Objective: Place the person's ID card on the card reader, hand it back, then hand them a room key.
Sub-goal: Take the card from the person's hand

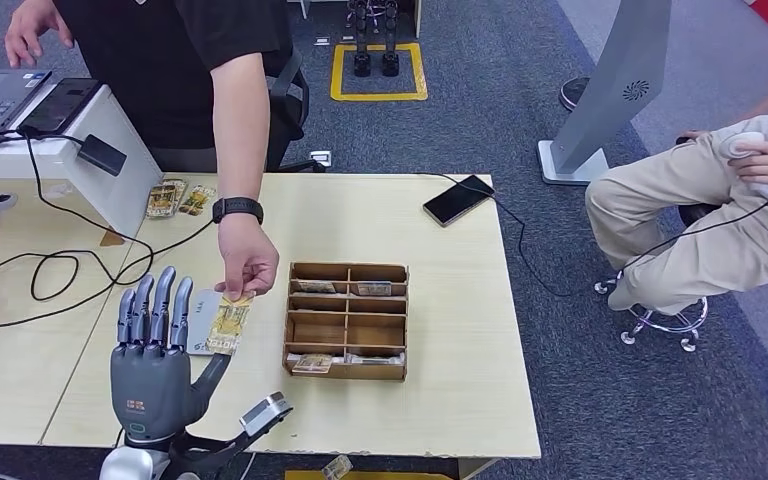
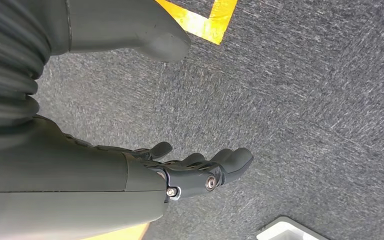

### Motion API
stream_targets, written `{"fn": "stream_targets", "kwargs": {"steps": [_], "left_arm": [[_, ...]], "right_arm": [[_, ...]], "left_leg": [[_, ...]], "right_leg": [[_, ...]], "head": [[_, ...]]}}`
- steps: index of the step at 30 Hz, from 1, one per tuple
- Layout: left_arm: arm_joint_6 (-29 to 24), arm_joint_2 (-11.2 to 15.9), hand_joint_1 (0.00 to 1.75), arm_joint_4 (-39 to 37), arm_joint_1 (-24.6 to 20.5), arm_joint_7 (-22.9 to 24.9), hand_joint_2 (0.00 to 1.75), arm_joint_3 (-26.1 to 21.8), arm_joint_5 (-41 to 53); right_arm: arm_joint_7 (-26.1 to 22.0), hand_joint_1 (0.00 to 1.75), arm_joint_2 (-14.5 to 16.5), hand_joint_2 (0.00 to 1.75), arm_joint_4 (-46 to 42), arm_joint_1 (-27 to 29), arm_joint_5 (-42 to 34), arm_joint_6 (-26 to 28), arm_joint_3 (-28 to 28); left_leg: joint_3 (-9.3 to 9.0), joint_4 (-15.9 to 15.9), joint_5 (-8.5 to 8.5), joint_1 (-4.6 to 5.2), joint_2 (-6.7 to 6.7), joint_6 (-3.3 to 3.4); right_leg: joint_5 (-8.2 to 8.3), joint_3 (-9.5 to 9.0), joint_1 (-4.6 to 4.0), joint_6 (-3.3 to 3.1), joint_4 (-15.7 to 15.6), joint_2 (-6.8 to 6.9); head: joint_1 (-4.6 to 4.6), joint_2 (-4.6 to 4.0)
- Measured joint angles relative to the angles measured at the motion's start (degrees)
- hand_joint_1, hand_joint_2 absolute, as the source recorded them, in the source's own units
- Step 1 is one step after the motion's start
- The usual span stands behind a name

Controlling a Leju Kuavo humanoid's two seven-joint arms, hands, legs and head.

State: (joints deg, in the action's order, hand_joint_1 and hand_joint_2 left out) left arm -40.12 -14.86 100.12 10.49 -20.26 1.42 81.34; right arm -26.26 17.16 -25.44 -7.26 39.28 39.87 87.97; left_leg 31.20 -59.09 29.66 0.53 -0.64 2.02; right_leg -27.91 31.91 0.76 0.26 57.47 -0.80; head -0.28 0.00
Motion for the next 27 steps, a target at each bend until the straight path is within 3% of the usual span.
{"fn": "stream_targets", "kwargs": {"steps": [15, 22, 27], "left_arm": [[0.02, -0.04, 0.0, -1.02, -0.14, 1.57, 1.75, -0.17, 0.23], [0.02, -0.04, 0.0, -2.31, -0.49, 6.05, 1.75, -0.22, 2.03], [0.01, 0.01, 0.0, -3.38, -1.51, 6.57, 1.75, -1.45, 0.8]], "right_arm": [[0.25, 0.0, 0.0, 1.75, 0.0, -0.08, 0.39, 0.0, 0.0], [0.49, 0.0, 0.0, 1.75, 0.02, -0.12, 0.45, 0.0, 0.0], [0.51, 0.0, -0.03, 1.75, 0.05, -0.26, 0.44, 0.0, 0.0]], "left_leg": [[0.01, 0.0, 0.0, 0.0, 0.02, 0.0], [0.0, 0.0, 0.0, 0.0, 0.03, 0.0], [0.01, 0.0, 0.0, 0.0, 0.03, 0.0]], "right_leg": [[0.0, 0.03, 0.0, 0.0, 0.0, -0.02], [0.0, 0.03, 0.0, 0.0, 0.0, -0.02], [0.0, 0.03, 0.0, 0.0, 0.0, -0.03]], "head": [[0.0, 0.0], [0.0, 0.0], [0.0, 0.0]]}}
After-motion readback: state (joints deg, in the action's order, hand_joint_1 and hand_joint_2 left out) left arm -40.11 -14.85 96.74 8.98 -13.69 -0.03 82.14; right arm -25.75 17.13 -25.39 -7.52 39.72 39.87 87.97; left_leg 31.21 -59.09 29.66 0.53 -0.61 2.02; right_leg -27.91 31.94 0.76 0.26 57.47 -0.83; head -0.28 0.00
